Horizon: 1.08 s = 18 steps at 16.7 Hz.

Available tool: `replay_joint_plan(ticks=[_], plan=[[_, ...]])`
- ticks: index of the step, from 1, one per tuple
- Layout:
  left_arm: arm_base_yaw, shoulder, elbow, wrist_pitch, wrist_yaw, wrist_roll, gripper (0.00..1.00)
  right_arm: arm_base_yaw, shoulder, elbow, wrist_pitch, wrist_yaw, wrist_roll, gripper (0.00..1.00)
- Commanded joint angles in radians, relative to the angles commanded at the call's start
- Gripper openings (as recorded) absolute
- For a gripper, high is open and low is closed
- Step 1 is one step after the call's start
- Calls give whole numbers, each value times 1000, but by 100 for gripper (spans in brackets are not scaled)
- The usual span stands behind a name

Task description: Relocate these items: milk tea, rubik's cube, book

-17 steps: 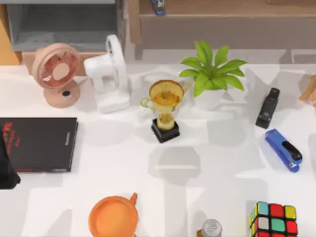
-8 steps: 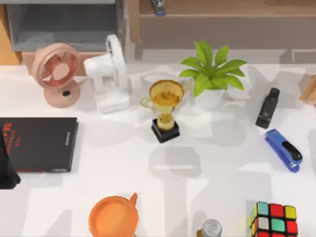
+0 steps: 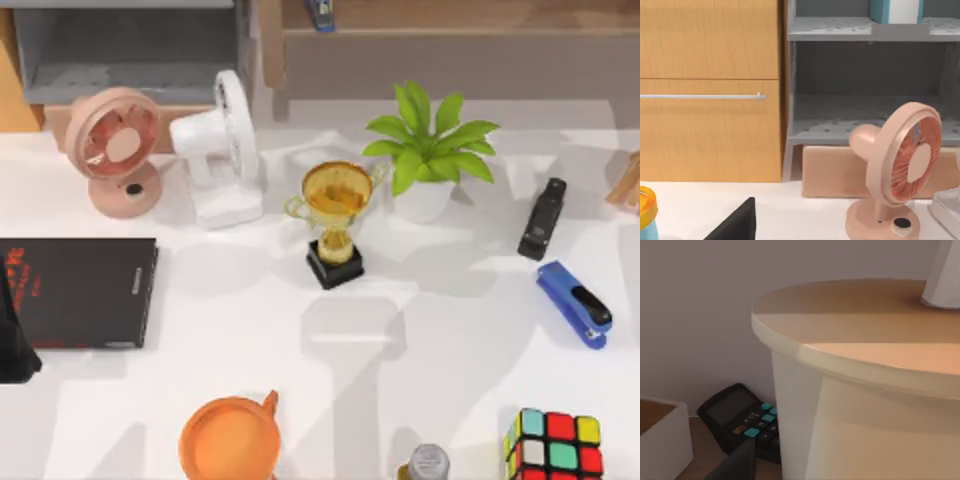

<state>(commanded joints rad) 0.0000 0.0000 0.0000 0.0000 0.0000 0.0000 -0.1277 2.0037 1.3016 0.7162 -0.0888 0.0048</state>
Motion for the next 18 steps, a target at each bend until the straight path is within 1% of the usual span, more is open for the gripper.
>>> replay_joint_plan(ticks=[2,6,18], plan=[[0,0,0,0,0,0,100,2,30,41,-15,3,0,100],[0,0,0,0,0,0,100,3,33,45,-17,3,0,100],[0,0,0,0,0,0,100,3,33,45,-17,3,0,10]])
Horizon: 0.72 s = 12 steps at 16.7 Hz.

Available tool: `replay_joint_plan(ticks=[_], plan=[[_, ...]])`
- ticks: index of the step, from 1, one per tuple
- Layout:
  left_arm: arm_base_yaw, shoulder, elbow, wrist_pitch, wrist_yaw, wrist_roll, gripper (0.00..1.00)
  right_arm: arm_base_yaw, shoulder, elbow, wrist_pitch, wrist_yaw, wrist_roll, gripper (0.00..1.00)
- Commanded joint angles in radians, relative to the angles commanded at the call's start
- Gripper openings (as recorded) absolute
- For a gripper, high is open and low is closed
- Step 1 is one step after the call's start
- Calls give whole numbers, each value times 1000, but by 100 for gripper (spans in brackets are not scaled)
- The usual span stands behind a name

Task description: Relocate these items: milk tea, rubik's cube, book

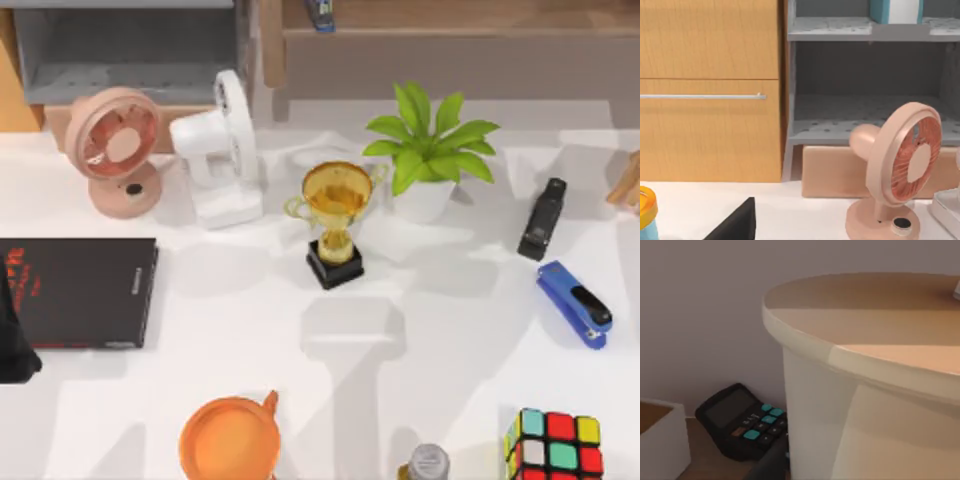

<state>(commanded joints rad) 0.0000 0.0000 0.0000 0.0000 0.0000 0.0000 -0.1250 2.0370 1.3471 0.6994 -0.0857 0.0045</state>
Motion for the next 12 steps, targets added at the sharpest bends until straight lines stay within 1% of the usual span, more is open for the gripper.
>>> replay_joint_plan(ticks=[1,2,12], plan=[[0,0,0,0,0,0,100,0,0,0,0,0,0,2],[0,0,0,0,0,0,100,0,0,0,0,0,0,0],[0,0,0,0,0,0,100,-4,-16,-15,3,-1,2,0]])
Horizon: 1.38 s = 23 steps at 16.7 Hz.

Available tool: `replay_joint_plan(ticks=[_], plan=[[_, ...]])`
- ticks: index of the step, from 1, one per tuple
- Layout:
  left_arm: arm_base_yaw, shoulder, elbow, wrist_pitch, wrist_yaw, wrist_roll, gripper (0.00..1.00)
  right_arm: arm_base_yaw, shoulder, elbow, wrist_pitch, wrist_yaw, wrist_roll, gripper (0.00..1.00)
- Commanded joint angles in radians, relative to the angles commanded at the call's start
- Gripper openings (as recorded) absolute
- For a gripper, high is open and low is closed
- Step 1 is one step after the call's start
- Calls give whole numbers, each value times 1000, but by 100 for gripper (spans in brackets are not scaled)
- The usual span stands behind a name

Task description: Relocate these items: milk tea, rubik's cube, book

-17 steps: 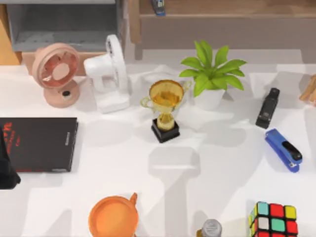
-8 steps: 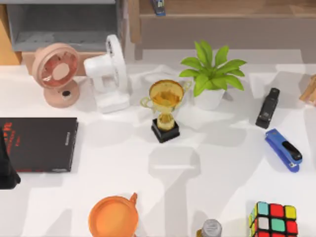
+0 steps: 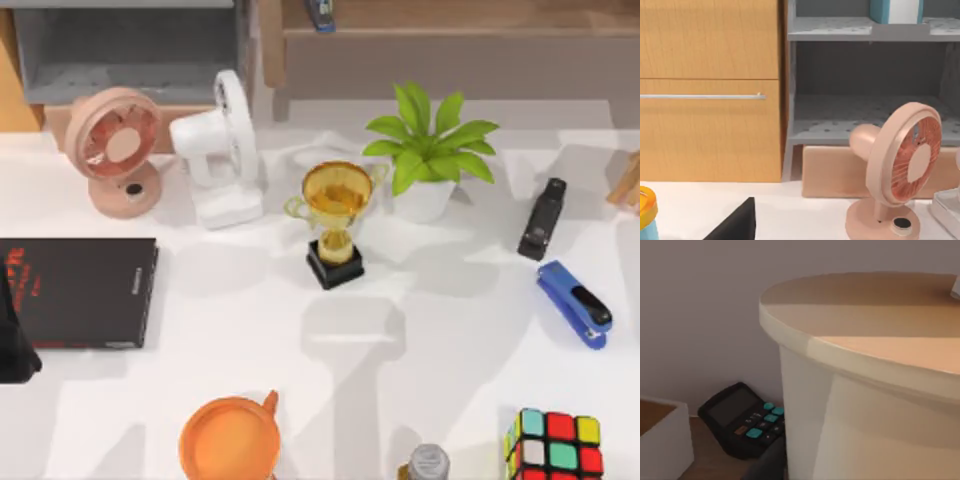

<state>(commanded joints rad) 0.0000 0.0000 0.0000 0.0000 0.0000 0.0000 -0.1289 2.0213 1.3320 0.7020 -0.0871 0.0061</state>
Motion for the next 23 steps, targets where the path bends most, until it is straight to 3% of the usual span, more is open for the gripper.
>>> replay_joint_plan(ticks=[9,16,23], plan=[[0,0,0,0,0,0,100,-19,-259,-317,56,-23,2,0],[0,0,0,0,0,0,100,-25,-274,-334,68,-31,4,0],[0,0,0,0,0,0,100,-235,-214,-390,259,-178,9,0]])
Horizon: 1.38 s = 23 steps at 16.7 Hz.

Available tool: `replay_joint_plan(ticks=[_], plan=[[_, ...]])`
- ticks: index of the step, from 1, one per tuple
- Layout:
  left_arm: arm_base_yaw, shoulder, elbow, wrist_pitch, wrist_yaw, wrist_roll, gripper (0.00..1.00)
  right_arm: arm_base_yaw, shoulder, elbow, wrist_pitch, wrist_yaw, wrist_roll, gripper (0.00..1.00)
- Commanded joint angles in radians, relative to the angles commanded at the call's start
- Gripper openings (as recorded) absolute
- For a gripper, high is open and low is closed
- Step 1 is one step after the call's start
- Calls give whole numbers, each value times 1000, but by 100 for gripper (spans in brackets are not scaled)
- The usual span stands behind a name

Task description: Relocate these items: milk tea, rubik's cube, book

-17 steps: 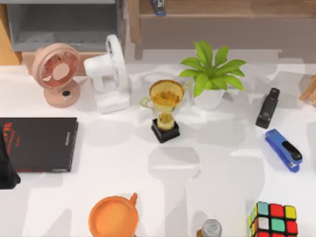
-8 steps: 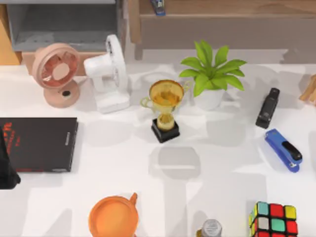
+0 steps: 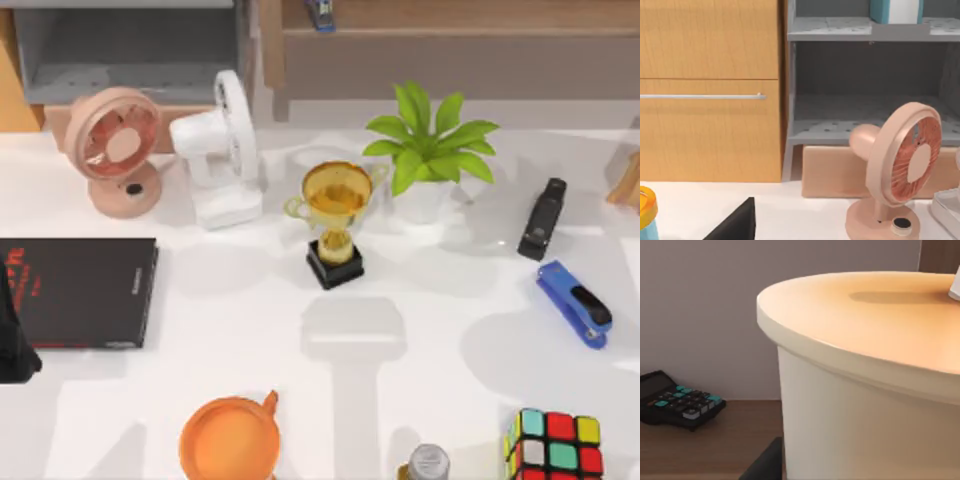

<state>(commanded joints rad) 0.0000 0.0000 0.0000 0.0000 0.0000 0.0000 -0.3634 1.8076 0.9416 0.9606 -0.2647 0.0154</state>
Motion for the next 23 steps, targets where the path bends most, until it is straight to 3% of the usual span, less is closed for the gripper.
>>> replay_joint_plan(ticks=[9,23], plan=[[0,0,0,0,0,0,100,-172,280,-35,248,-224,1,0],[0,0,0,0,0,0,100,-174,381,-34,351,-230,0,0]])
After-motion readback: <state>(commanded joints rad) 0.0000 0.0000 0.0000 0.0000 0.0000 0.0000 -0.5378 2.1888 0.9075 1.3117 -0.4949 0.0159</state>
